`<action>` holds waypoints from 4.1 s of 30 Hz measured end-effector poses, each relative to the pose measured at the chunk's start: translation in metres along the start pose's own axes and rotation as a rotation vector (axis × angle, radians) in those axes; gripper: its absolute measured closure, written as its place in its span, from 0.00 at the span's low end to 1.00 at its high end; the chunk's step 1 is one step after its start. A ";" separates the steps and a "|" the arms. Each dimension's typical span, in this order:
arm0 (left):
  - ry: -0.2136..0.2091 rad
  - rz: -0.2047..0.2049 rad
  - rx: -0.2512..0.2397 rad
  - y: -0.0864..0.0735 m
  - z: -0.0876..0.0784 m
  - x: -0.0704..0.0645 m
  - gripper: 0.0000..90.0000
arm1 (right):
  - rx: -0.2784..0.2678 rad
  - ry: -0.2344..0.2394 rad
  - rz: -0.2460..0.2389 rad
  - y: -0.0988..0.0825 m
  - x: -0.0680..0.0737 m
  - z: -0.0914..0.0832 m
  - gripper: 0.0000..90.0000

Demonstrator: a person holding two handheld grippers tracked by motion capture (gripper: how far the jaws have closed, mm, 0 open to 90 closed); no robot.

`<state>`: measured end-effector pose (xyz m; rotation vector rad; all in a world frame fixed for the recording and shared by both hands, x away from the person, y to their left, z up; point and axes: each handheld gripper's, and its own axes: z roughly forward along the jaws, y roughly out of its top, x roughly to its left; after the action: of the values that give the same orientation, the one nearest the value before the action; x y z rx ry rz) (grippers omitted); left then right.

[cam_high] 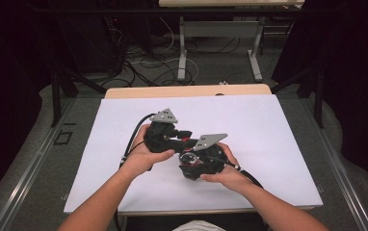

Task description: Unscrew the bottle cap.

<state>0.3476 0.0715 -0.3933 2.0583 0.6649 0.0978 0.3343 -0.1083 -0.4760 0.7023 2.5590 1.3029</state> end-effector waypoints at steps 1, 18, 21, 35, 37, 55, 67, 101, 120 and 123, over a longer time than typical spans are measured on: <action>0.026 -0.013 0.000 0.001 0.001 -0.003 0.68 | -0.005 -0.004 0.005 0.000 0.000 0.000 0.33; 0.157 -0.128 -0.006 0.005 0.001 -0.015 0.64 | -0.012 -0.033 0.001 0.000 -0.002 -0.002 0.33; 0.155 -0.110 -0.020 0.005 -0.003 -0.013 0.57 | -0.012 -0.030 0.000 0.001 -0.003 -0.003 0.33; -0.047 0.036 -0.013 0.001 -0.020 0.005 0.50 | -0.018 0.001 0.004 -0.001 -0.003 -0.003 0.33; -0.067 0.047 0.012 -0.001 -0.019 0.007 0.52 | -0.018 0.003 0.003 -0.001 -0.002 -0.003 0.33; 0.002 0.003 0.005 0.001 -0.001 -0.001 0.68 | -0.012 -0.007 -0.009 -0.001 -0.001 0.000 0.33; 0.164 -0.190 0.022 0.005 0.003 -0.015 0.69 | -0.001 -0.039 -0.003 -0.002 -0.002 0.001 0.33; -0.166 0.064 0.024 0.000 -0.011 0.018 0.56 | -0.015 0.028 -0.021 -0.001 0.002 -0.003 0.33; 0.157 -0.173 0.044 0.004 -0.001 -0.018 0.68 | -0.010 -0.009 -0.011 -0.001 0.001 -0.001 0.33; 0.166 -0.198 0.035 0.005 0.000 -0.019 0.68 | -0.011 -0.016 -0.014 -0.001 0.001 -0.001 0.33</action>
<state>0.3335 0.0604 -0.3858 2.0203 0.9759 0.1449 0.3325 -0.1085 -0.4765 0.6886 2.5381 1.3008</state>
